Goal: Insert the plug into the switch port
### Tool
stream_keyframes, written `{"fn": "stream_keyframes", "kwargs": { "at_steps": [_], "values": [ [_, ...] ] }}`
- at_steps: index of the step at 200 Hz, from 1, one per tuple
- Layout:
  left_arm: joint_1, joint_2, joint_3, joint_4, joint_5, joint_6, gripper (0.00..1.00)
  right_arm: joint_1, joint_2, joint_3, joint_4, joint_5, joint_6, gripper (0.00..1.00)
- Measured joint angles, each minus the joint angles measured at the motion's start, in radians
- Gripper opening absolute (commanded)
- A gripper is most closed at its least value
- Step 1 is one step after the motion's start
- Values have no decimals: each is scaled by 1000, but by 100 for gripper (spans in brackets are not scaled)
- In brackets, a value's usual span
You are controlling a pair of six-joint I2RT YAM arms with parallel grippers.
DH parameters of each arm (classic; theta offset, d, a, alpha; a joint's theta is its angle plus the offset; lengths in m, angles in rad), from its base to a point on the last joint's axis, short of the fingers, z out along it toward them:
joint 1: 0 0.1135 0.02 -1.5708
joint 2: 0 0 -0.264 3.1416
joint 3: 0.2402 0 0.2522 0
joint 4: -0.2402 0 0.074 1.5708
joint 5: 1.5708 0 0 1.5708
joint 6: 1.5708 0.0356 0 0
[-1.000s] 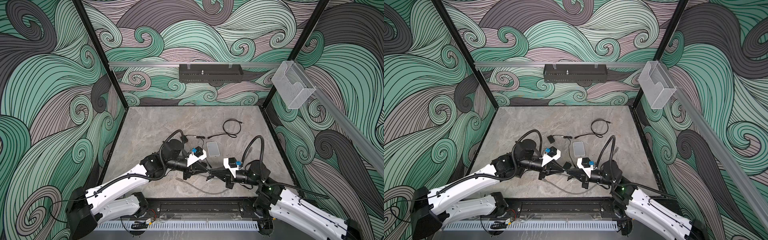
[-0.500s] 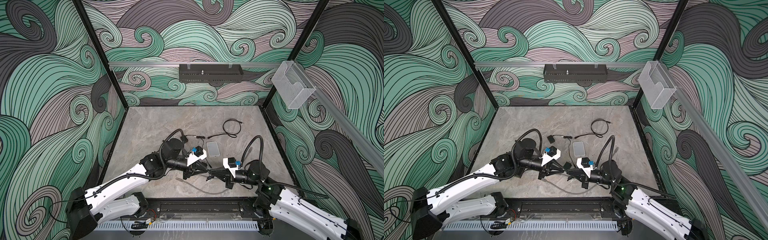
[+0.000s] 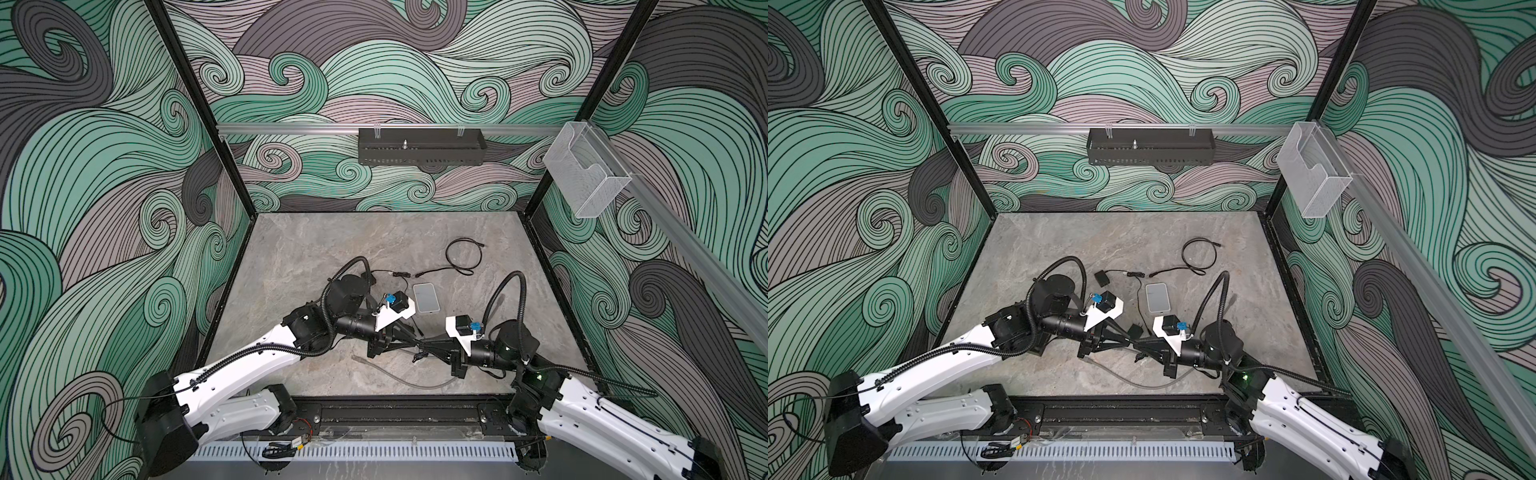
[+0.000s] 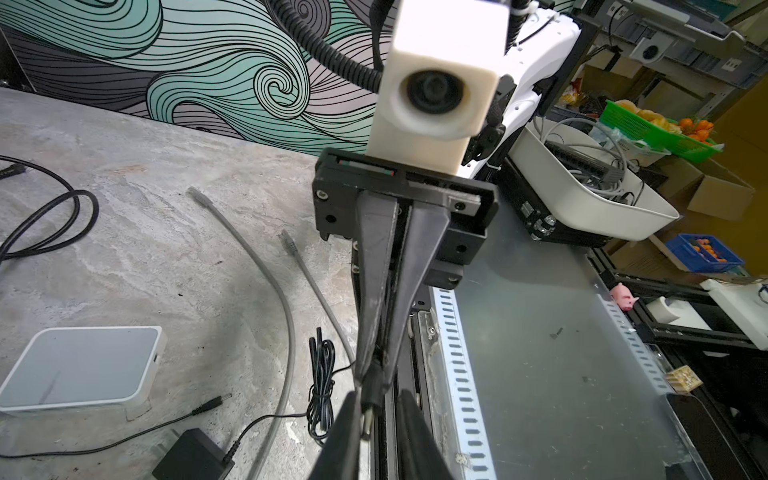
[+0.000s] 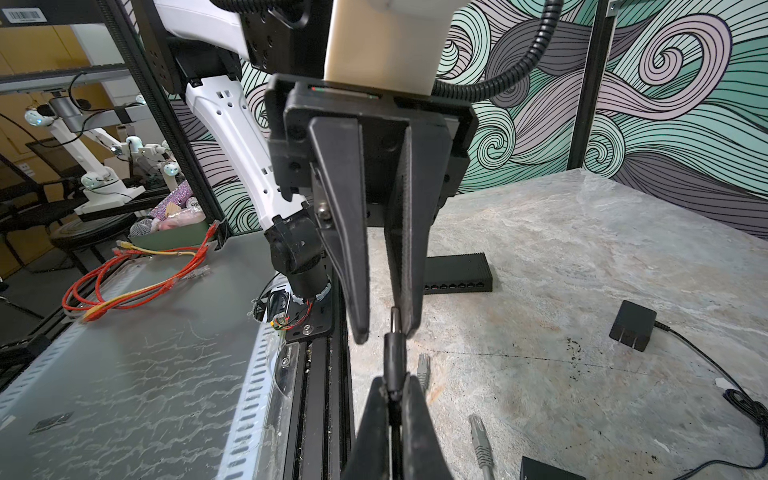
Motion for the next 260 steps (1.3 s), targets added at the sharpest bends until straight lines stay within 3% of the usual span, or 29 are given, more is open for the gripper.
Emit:
{"fn": "stream_keyframes", "kwargs": {
  "at_steps": [25, 67, 81, 88, 105, 122, 155, 178, 195, 220, 243, 260],
  "values": [
    [3, 6, 1, -1, 3, 3, 0, 0, 0, 0, -5, -5, 0, 0],
    [3, 6, 8, -14, 6, 11, 0, 0, -7, 0, -11, -6, 2, 0],
    [3, 6, 13, -24, 5, 25, 0, 0, -13, 0, -16, -5, 8, 31],
    [3, 6, 18, -39, 5, 34, 0, 0, -16, 0, -27, 5, 5, 41],
    [3, 6, 37, -85, 2, 66, 0, -1, -24, 20, -97, 29, -12, 51],
    [2, 6, 59, -136, -3, 109, 0, -1, -6, 131, -275, 48, -51, 58],
    [2, 7, 97, -225, -17, 188, 0, -1, 170, 521, -638, 82, -100, 57],
    [2, 7, 104, -268, -25, 227, 0, -8, 288, 692, -818, 69, -144, 66],
    [2, 7, 105, -289, -25, 245, 0, -11, 298, 690, -893, 50, -169, 69],
    [2, 7, 105, -309, -24, 264, 0, -11, 198, 578, -879, 53, -131, 81],
    [2, 7, 105, -315, -24, 275, 0, -11, 58, 462, -815, 51, -85, 75],
    [2, 7, 105, -320, -24, 279, 0, -11, 48, 452, -798, 35, -71, 72]
  ]
}}
